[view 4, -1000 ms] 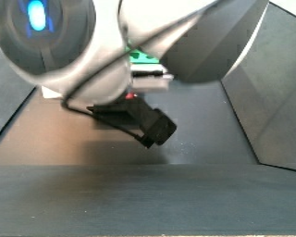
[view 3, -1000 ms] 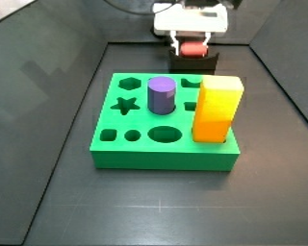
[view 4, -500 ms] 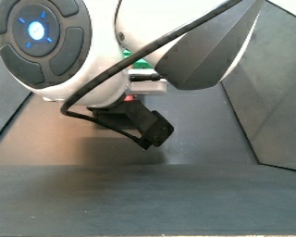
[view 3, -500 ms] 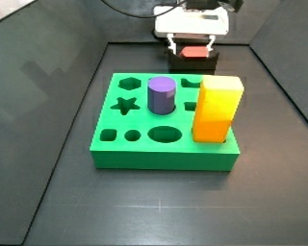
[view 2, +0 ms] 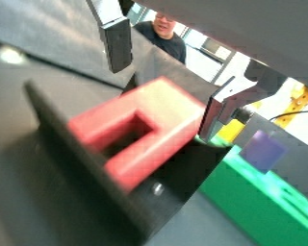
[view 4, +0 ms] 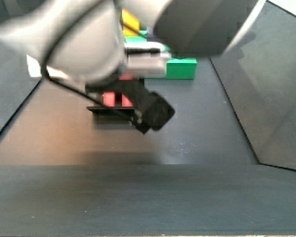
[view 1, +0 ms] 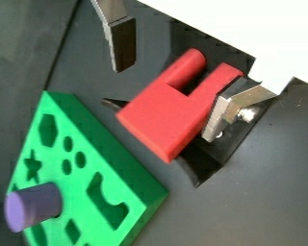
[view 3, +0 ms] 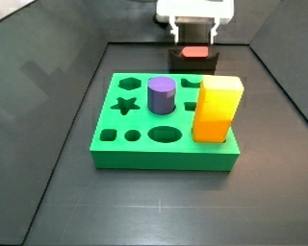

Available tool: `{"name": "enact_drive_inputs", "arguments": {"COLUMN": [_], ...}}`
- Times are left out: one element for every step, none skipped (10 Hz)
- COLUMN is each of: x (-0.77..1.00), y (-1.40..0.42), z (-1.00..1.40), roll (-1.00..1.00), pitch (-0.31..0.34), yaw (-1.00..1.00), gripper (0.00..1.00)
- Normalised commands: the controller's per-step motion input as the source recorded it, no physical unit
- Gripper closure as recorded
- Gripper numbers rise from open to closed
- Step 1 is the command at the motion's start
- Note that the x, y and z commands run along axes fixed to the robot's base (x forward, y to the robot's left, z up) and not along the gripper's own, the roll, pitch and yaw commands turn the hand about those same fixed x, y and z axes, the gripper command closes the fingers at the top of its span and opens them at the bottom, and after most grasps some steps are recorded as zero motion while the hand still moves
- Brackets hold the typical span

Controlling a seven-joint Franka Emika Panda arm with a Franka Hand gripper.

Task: Pick up the square-circle object. Move up. Place the square-circle object on the fixture. Regrasp the square-circle object. Rotate the square-circle object. Move to above the board. Insert the square-circle object.
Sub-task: Regrasp the square-circle object.

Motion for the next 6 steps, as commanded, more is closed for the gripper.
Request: {"name": "enact_drive_inputs", "arguments": {"x": [-0.04,-0.04,-0.03,-0.03,-0.08,-0.08], "y": [0.0,0.0,0.0,0.0,-1.0,-1.0], "z": [0.89,0.66,0.48,0.24,0.97,0.89], "roll": [0.06,0.05,0.05,0.05,1.0,1.0], "pitch": [0.038,0.039,0.045,0.045,0.046,0.044], "yaw": [-0.03,-0.02,-0.02,-0.02,0.03,0.03], "gripper": [0.0,0.0,0.0,0.0,0.0,0.0]}}
